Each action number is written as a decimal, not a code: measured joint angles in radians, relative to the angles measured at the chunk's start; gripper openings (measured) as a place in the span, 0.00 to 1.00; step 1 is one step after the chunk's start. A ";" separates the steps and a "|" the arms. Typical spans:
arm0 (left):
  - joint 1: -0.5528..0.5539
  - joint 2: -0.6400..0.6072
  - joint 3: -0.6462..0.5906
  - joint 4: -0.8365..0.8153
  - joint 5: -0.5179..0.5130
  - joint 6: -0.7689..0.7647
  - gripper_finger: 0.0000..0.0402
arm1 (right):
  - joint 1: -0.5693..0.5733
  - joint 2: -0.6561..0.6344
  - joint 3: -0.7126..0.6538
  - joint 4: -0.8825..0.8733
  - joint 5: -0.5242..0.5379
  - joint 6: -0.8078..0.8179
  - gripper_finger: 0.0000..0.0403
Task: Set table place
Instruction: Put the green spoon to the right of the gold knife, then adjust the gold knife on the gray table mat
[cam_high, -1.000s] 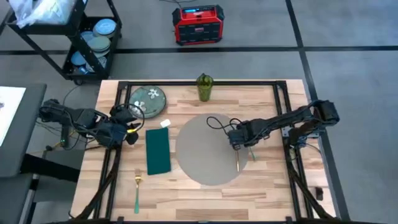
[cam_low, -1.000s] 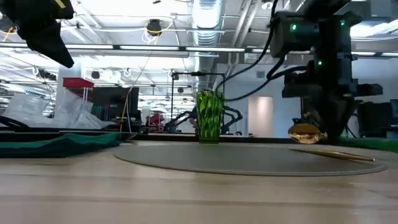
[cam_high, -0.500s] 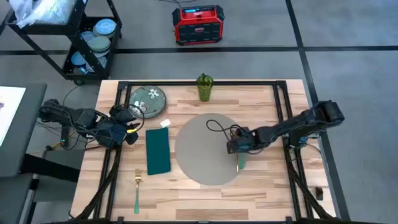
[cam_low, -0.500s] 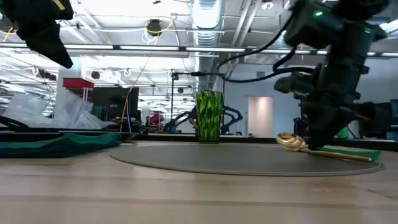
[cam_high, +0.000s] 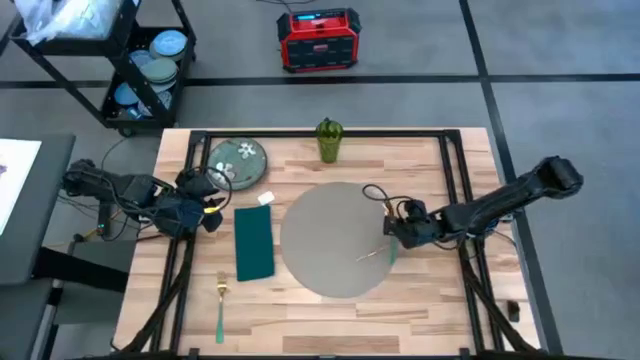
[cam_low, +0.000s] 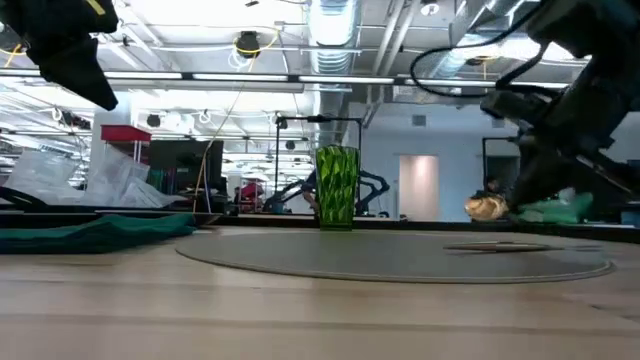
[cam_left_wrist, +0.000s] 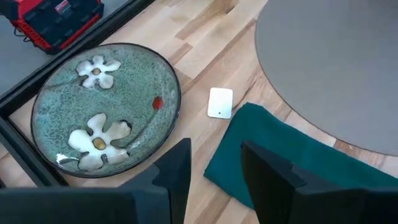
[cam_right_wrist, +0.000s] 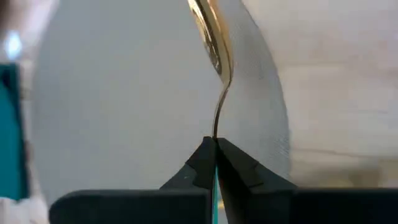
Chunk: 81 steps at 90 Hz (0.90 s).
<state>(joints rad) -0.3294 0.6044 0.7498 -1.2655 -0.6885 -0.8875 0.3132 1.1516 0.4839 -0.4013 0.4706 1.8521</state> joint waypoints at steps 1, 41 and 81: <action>0.000 0.000 0.000 0.000 0.000 -0.003 0.31 | 0.005 -0.004 0.002 -0.008 0.007 0.007 0.00; 0.000 0.000 0.000 -0.001 -0.001 0.030 0.31 | 0.367 0.066 0.198 -0.444 -0.163 0.348 0.00; 0.000 0.000 0.000 -0.001 -0.009 0.031 0.31 | 0.420 0.232 0.315 -0.647 -0.335 0.347 0.00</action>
<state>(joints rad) -0.3294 0.6041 0.7498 -1.2663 -0.6980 -0.8566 0.7334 1.3837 0.7994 -1.0481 0.1358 2.1992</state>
